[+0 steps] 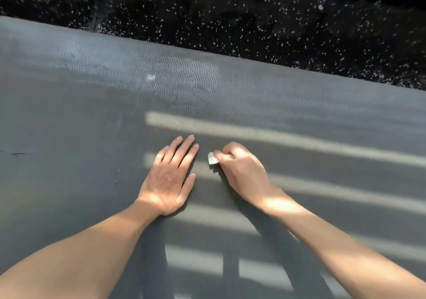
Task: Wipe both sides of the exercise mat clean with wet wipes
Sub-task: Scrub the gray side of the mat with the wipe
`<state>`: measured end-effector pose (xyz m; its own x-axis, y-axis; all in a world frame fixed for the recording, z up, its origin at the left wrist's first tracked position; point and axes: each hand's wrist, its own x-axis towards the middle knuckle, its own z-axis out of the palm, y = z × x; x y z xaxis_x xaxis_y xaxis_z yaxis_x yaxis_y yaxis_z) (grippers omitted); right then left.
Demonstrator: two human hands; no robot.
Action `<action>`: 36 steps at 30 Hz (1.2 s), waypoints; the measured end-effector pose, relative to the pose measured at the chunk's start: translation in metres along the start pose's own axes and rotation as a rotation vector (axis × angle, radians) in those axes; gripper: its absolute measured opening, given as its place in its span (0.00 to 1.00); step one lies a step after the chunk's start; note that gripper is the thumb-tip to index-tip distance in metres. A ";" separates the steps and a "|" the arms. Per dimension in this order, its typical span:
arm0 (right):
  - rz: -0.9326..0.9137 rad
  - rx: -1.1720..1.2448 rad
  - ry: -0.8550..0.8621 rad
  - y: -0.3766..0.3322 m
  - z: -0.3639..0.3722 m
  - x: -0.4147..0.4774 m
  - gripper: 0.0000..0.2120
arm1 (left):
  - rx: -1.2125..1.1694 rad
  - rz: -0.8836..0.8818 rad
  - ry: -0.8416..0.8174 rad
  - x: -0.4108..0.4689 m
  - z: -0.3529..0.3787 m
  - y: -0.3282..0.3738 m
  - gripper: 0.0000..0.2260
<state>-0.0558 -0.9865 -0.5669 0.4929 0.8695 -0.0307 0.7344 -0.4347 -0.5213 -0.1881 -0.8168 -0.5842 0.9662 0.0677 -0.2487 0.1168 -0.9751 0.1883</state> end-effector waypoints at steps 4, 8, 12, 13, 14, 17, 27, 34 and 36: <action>0.079 -0.037 0.055 0.026 -0.004 0.028 0.10 | -0.018 -0.008 0.009 0.001 -0.001 0.001 0.28; -0.141 -0.086 -0.093 0.002 0.012 -0.035 0.11 | -0.040 -0.013 0.021 0.002 -0.002 -0.001 0.28; -0.131 -0.062 0.082 0.019 -0.006 0.009 0.12 | 0.008 -0.025 0.030 0.002 0.000 0.000 0.28; -0.059 -0.066 0.101 0.028 -0.009 0.026 0.13 | 0.030 -0.036 0.036 0.001 0.002 0.000 0.28; 0.008 -0.048 0.135 0.030 -0.012 0.036 0.13 | 0.049 -0.049 0.042 0.000 0.004 -0.001 0.28; 0.069 -0.058 0.163 0.014 0.010 0.009 0.16 | 0.068 -0.073 0.057 -0.001 0.008 -0.001 0.28; 0.121 -0.069 0.129 0.022 0.002 0.027 0.11 | 0.033 -0.067 0.100 -0.001 0.011 -0.001 0.28; 0.100 -0.039 0.205 0.029 -0.007 0.042 0.09 | 0.026 -0.066 0.095 -0.002 0.012 -0.002 0.28; 0.215 -0.146 0.231 0.038 -0.012 0.063 0.11 | 0.031 -0.064 0.095 -0.003 0.013 -0.002 0.28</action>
<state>0.0085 -0.9508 -0.5784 0.7240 0.6856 0.0764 0.6531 -0.6456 -0.3957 -0.1940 -0.8178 -0.5963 0.9747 0.1482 -0.1673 0.1731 -0.9742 0.1451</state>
